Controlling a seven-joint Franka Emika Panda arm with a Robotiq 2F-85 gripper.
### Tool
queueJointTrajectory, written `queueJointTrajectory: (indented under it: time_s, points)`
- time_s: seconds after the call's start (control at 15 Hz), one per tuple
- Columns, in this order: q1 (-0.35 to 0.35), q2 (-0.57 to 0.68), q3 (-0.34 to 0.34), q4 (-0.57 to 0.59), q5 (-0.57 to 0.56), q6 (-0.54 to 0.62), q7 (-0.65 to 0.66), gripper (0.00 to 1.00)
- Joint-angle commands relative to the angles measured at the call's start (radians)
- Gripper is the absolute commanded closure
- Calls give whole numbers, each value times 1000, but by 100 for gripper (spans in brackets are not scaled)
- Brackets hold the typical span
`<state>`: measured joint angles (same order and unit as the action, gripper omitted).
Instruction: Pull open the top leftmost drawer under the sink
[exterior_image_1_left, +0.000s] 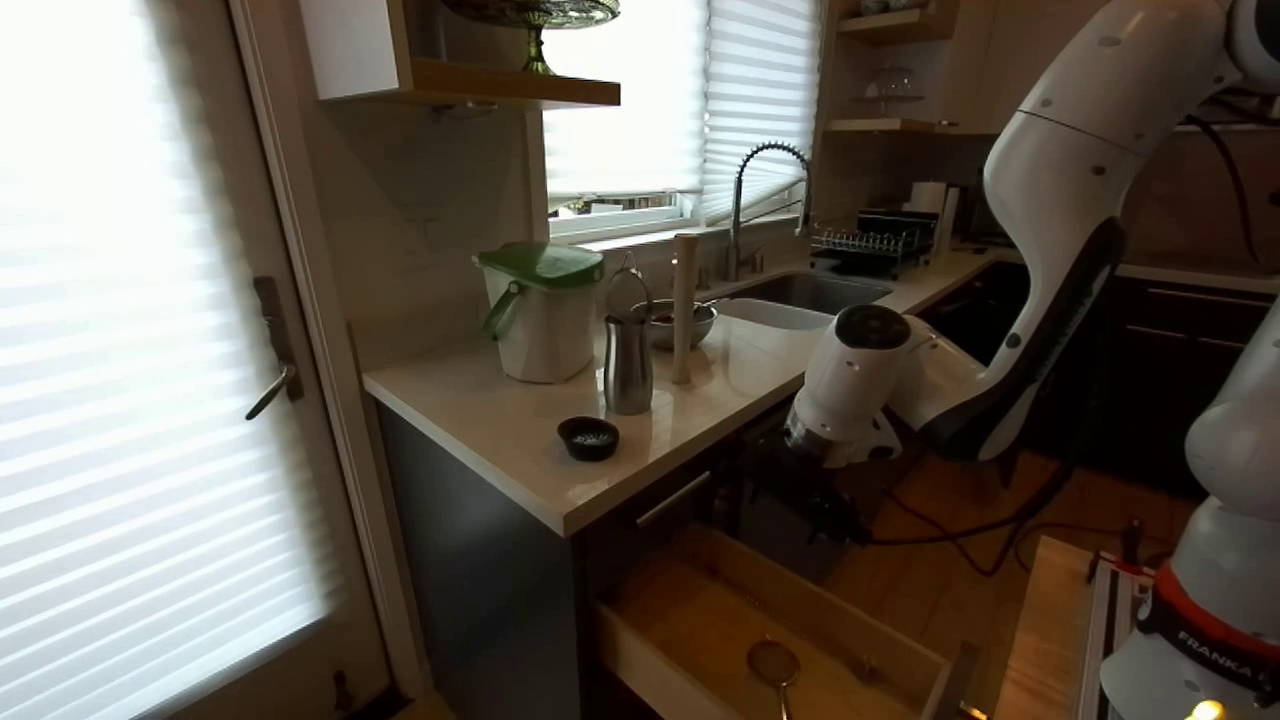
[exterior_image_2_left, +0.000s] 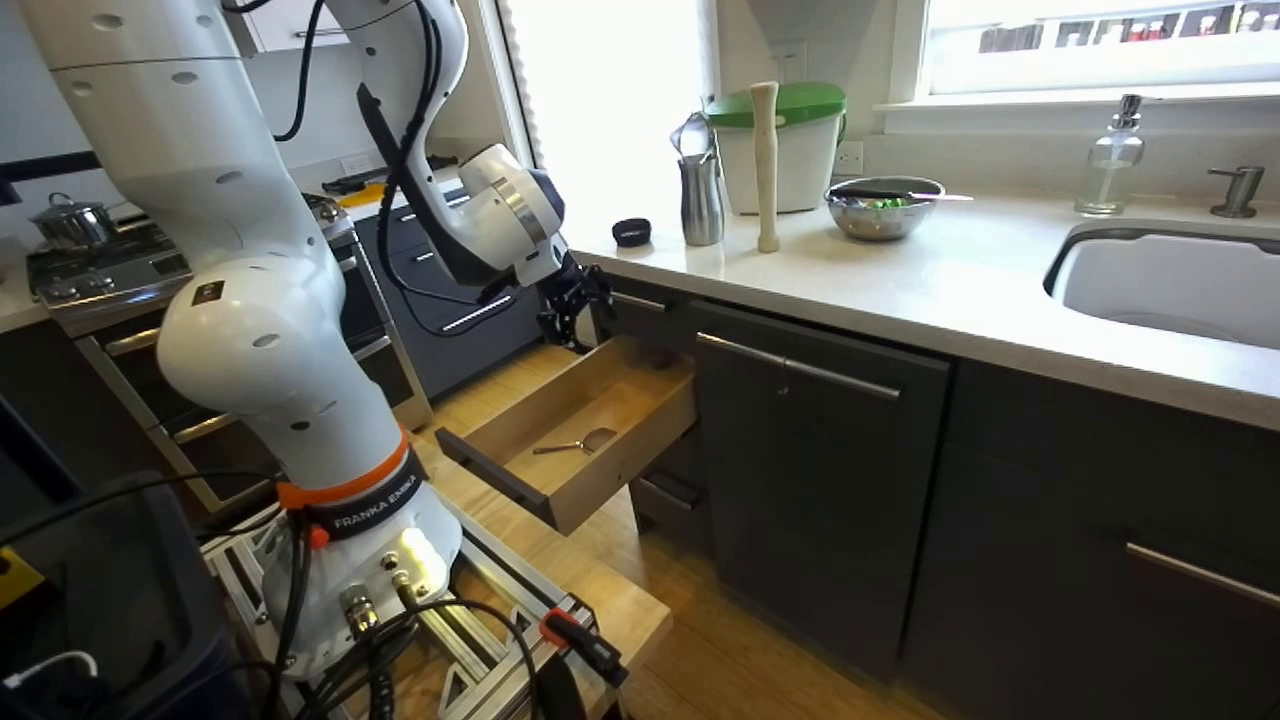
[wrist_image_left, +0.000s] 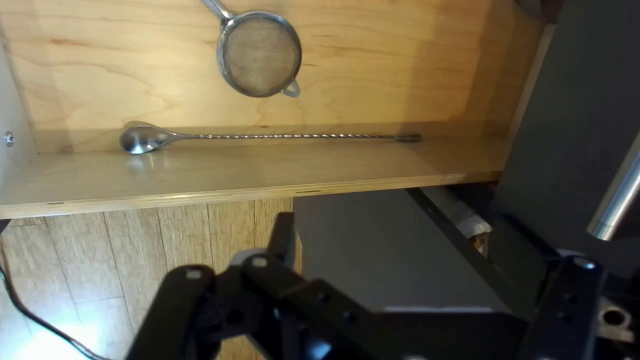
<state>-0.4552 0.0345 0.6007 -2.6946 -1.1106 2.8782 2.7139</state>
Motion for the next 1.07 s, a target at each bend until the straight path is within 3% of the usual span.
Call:
queueJointTrajectory:
  time_s: [0.0, 0.27, 0.4, 0.67, 1.0]
  points:
    - [68, 59, 41, 71, 30, -68, 65, 0]
    - [166, 253, 79, 137, 16, -118, 37, 0]
    - [268, 302, 40, 187, 25, -192, 31, 0]
    - [570, 279, -192, 314, 15, -318, 42, 0]
    - [942, 268, -582, 470, 26, -286, 43, 0]
